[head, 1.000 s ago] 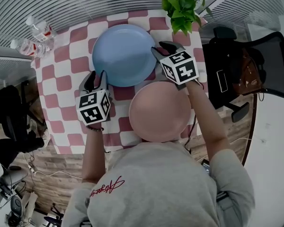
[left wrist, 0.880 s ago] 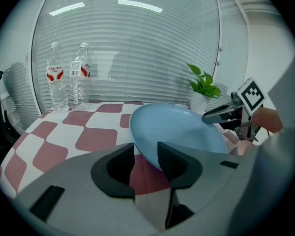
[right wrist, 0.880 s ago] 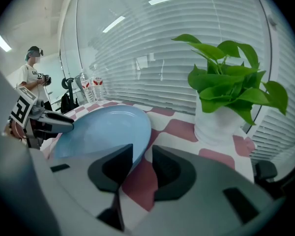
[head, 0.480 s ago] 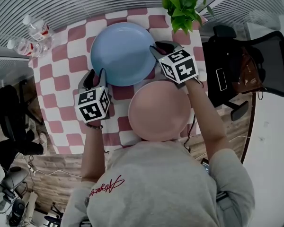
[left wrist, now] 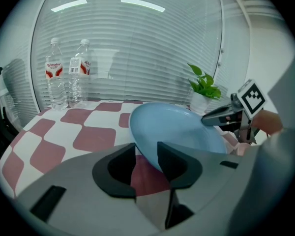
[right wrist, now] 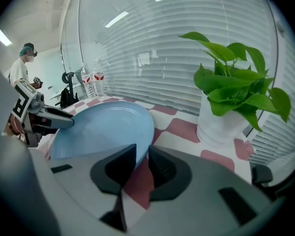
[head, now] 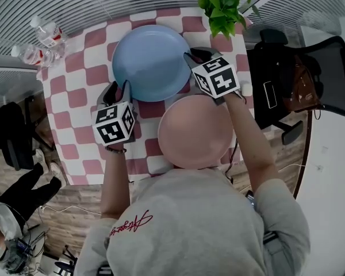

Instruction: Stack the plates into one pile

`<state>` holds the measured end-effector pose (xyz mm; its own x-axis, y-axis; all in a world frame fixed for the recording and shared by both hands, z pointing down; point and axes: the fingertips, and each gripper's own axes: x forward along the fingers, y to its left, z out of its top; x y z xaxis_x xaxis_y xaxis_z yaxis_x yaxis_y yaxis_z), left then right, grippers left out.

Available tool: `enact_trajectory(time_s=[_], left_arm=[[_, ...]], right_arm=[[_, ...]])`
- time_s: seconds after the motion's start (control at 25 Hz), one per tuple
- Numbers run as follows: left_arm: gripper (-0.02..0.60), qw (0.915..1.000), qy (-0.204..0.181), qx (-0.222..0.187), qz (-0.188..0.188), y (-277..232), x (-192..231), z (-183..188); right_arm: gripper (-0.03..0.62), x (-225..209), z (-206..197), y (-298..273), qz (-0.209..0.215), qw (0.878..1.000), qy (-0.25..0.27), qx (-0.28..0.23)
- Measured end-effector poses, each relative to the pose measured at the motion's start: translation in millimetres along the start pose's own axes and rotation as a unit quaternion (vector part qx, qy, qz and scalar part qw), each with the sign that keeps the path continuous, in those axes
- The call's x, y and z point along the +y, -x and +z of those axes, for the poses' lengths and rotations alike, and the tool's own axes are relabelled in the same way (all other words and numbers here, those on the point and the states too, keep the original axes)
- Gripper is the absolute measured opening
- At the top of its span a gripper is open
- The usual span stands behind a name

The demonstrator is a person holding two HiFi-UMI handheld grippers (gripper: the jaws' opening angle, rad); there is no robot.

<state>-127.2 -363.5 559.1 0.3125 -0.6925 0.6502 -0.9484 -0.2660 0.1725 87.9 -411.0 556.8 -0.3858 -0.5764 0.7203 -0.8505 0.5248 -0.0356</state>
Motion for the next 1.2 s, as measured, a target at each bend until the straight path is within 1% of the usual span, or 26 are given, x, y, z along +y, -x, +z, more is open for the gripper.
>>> enact_trajectory(time_s=[0.12,0.24,0.6,0.92,1.2], left_arm=[[0.146,0.9999,-0.007,0.009,0.002,-0.1,-0.9,-2.0],[0.138,1.0000,-0.005,0.008,0.003,2.7,-2.3,-0.1],[0.137,0.9998,-0.017,-0.007,0.010,15.1,-3.1,10.8],[0.137,0.9995,-0.021,-0.018,0.011,28.0,-7.4,18.5],[0.137,0.9993,-0.025,-0.028,0.009,41.9,-14.4,24.5]], right_arm=[[0.081,-0.4,1.9,1.4,-0.013,1.000,0.005,-0.003],[0.075,-1.7,5.1,4.6,-0.022,1.000,0.002,-0.010],[0.075,1.8,17.8,19.1,-0.024,0.999,0.002,-0.030],[0.075,5.4,32.6,40.8,-0.026,0.998,0.009,-0.054],[0.075,8.6,38.5,59.5,-0.027,0.997,0.014,-0.066]])
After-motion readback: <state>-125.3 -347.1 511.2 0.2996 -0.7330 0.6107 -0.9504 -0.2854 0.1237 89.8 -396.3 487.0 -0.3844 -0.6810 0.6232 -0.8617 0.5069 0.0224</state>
